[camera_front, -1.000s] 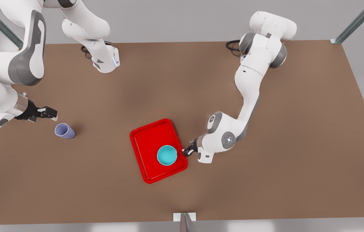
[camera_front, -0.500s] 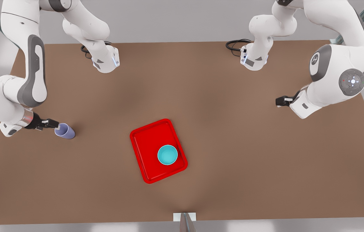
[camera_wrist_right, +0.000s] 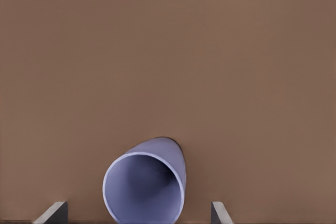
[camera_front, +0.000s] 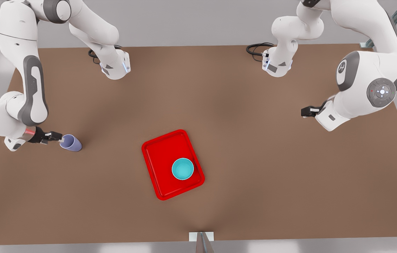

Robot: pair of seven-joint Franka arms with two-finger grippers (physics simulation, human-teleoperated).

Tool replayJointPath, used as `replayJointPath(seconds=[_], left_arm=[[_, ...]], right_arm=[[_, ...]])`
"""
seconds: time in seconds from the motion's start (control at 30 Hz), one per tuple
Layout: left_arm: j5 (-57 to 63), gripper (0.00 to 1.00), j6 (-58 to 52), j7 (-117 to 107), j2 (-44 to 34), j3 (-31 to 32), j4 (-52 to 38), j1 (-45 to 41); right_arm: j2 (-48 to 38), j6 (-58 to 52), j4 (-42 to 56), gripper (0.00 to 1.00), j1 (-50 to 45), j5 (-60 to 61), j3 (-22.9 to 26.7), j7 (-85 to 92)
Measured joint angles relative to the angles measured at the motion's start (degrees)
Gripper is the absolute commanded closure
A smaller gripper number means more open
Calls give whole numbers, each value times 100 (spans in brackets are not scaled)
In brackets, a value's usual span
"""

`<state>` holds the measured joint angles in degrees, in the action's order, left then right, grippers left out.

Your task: Place the bowl on the tray with the left arm and the cup on the tray with the right arm

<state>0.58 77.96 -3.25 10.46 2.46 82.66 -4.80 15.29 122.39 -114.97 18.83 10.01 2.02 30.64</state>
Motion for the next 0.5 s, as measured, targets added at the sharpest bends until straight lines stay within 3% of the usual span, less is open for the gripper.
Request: replayJointPath(seconds=[0.5], left_arm=[[-32, 0, 9, -1, 35, -9, 4, -3]], right_arm=[[649, 558, -25, 0, 164, -9, 9, 294]])
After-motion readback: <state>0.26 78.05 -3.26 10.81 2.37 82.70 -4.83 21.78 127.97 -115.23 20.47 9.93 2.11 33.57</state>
